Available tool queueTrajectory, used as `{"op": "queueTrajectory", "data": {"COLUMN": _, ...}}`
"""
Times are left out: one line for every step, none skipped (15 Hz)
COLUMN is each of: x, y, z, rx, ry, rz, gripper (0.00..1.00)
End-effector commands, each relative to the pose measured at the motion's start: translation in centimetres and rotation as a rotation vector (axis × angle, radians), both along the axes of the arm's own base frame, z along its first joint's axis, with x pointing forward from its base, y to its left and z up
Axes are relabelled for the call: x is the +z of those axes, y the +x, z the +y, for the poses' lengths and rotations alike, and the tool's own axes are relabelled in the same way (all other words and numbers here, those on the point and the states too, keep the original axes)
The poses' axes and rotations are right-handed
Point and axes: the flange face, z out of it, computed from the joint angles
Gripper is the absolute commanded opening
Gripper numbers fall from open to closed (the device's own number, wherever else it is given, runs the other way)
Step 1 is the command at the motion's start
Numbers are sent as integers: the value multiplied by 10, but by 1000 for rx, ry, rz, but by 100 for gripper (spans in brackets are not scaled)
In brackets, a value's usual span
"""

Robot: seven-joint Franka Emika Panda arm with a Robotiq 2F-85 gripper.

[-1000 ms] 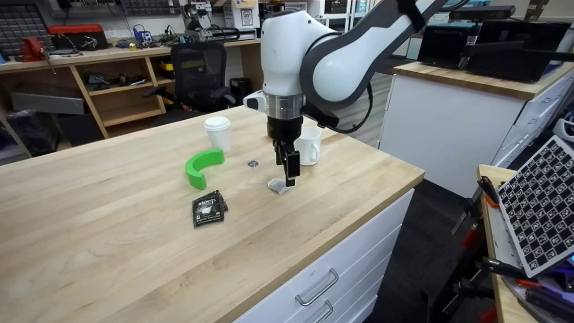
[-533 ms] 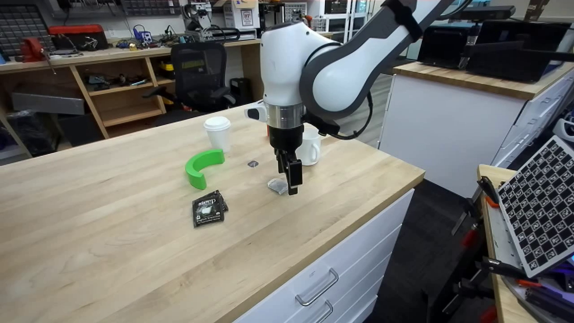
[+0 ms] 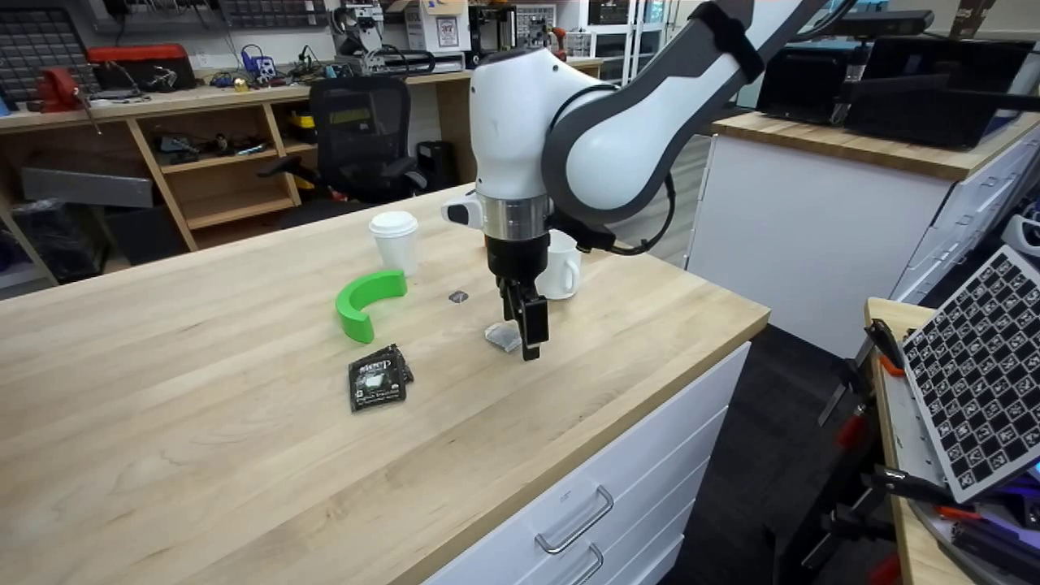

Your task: Pick the teabag and put it in the cup

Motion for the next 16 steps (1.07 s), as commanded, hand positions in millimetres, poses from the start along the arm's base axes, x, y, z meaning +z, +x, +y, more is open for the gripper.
{"op": "queueTrajectory", "data": {"x": 7, "y": 4, "z": 4, "rx": 24, "ry": 7, "rz": -14, "gripper": 100}}
{"op": "queueTrajectory", "data": {"x": 8, "y": 5, "z": 4, "rx": 27, "ry": 8, "rz": -15, "gripper": 100}}
{"op": "queueTrajectory", "data": {"x": 8, "y": 5, "z": 4, "rx": 28, "ry": 7, "rz": -20, "gripper": 85}}
{"op": "queueTrajectory", "data": {"x": 8, "y": 5, "z": 4, "rx": 29, "ry": 8, "rz": -21, "gripper": 74}}
{"op": "queueTrajectory", "data": {"x": 8, "y": 6, "z": 4, "rx": 28, "ry": 9, "rz": -22, "gripper": 67}}
{"op": "queueTrajectory", "data": {"x": 9, "y": 6, "z": 3, "rx": 28, "ry": 9, "rz": -23, "gripper": 60}}
{"op": "queueTrajectory", "data": {"x": 9, "y": 6, "z": 3, "rx": 27, "ry": 9, "rz": -23, "gripper": 54}}
{"op": "queueTrajectory", "data": {"x": 9, "y": 6, "z": 2, "rx": 27, "ry": 9, "rz": -24, "gripper": 47}}
{"op": "queueTrajectory", "data": {"x": 9, "y": 6, "z": 2, "rx": 26, "ry": 9, "rz": -24, "gripper": 41}}
{"op": "queueTrajectory", "data": {"x": 10, "y": 6, "z": 2, "rx": 26, "ry": 10, "rz": -24, "gripper": 33}}
{"op": "queueTrajectory", "data": {"x": 10, "y": 6, "z": 1, "rx": 27, "ry": 11, "rz": -24, "gripper": 27}}
{"op": "queueTrajectory", "data": {"x": 10, "y": 6, "z": 1, "rx": 27, "ry": 12, "rz": -24, "gripper": 20}}
{"op": "queueTrajectory", "data": {"x": 11, "y": 6, "z": 1, "rx": 27, "ry": 13, "rz": -24, "gripper": 14}}
{"op": "queueTrajectory", "data": {"x": 11, "y": 6, "z": 1, "rx": 28, "ry": 14, "rz": -25, "gripper": 8}}
{"op": "queueTrajectory", "data": {"x": 12, "y": 6, "z": 0, "rx": 29, "ry": 14, "rz": -27, "gripper": 6}}
{"op": "queueTrajectory", "data": {"x": 12, "y": 6, "z": 0, "rx": 29, "ry": 14, "rz": -28, "gripper": 5}}
